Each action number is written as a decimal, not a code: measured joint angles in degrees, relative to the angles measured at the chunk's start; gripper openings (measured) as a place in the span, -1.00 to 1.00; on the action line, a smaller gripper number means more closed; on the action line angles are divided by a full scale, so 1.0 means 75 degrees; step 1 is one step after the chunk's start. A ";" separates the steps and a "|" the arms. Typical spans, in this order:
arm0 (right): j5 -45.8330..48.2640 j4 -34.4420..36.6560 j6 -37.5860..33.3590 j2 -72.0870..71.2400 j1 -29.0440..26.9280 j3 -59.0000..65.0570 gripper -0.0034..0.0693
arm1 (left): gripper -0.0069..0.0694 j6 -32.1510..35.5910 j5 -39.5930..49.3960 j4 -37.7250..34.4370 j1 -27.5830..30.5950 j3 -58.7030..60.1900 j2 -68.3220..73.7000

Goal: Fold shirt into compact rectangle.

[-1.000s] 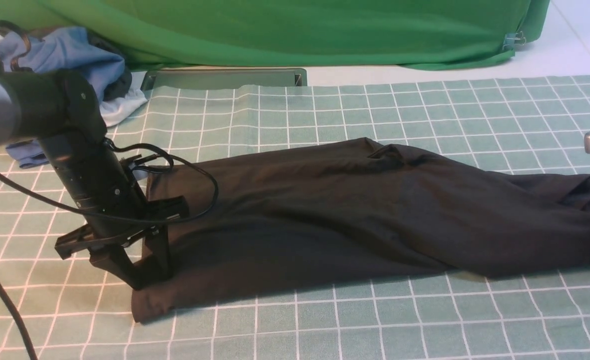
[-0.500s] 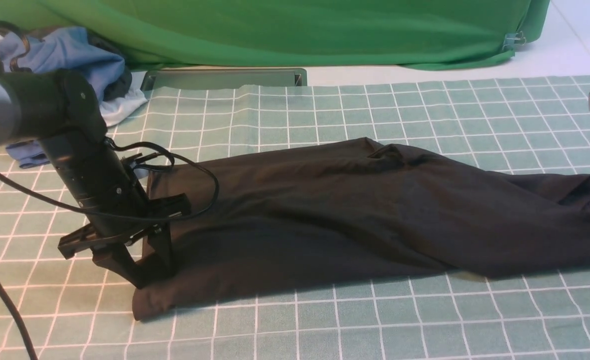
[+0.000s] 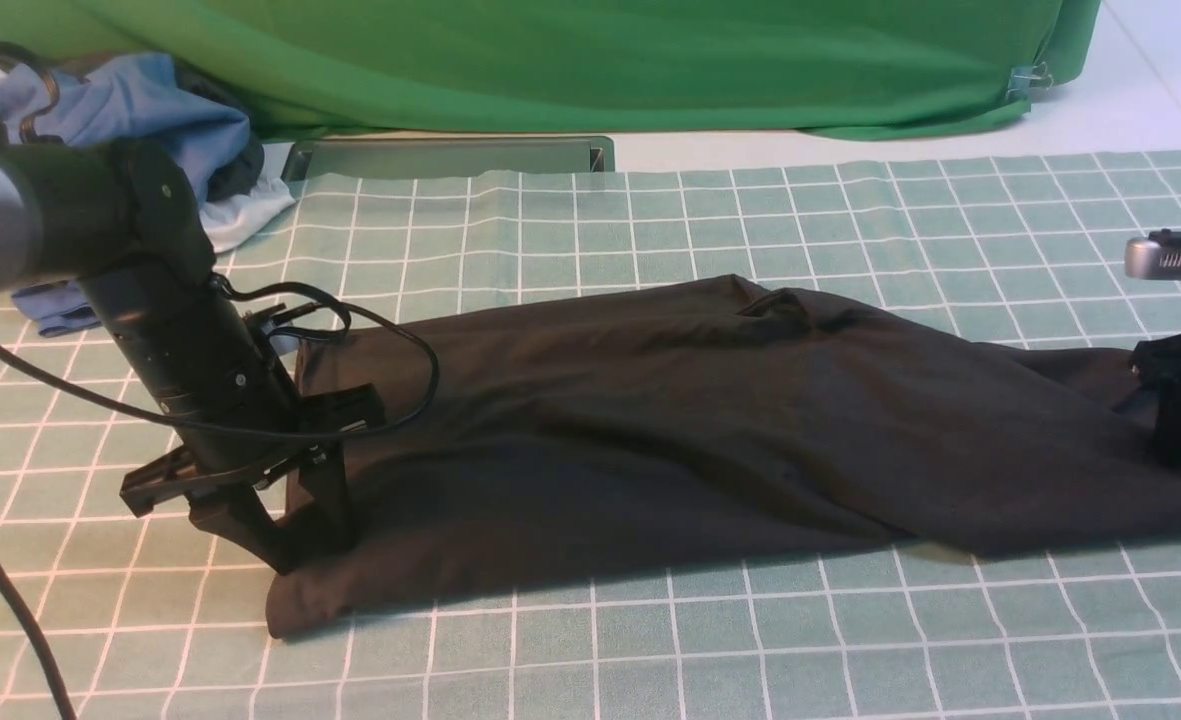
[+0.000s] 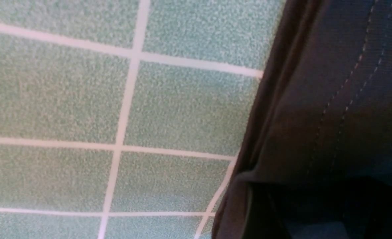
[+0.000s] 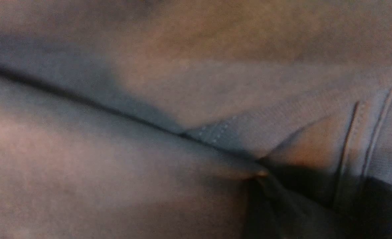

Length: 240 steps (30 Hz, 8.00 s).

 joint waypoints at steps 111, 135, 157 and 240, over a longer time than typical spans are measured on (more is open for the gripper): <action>-0.0330 0.0694 0.0327 -0.1281 -0.1087 -0.0457 0.73 | 0.03 -0.0369 0.0490 0.0781 0.0120 -0.2267 -0.0195; -0.1494 0.0974 -0.0394 0.0323 -0.0529 -0.0419 -0.38 | 0.03 -0.0387 0.0146 0.0719 0.0120 -0.2275 -0.0195; -0.0123 -0.0281 0.1109 -0.2759 0.0019 -0.0498 -0.76 | -0.06 -0.0104 0.0540 0.0777 0.0120 -0.2275 -0.0349; -0.1385 0.1613 0.0904 -0.2245 0.3489 0.3101 -0.77 | 0.22 0.0065 -0.0661 -0.0380 -0.0014 -0.0349 -0.1273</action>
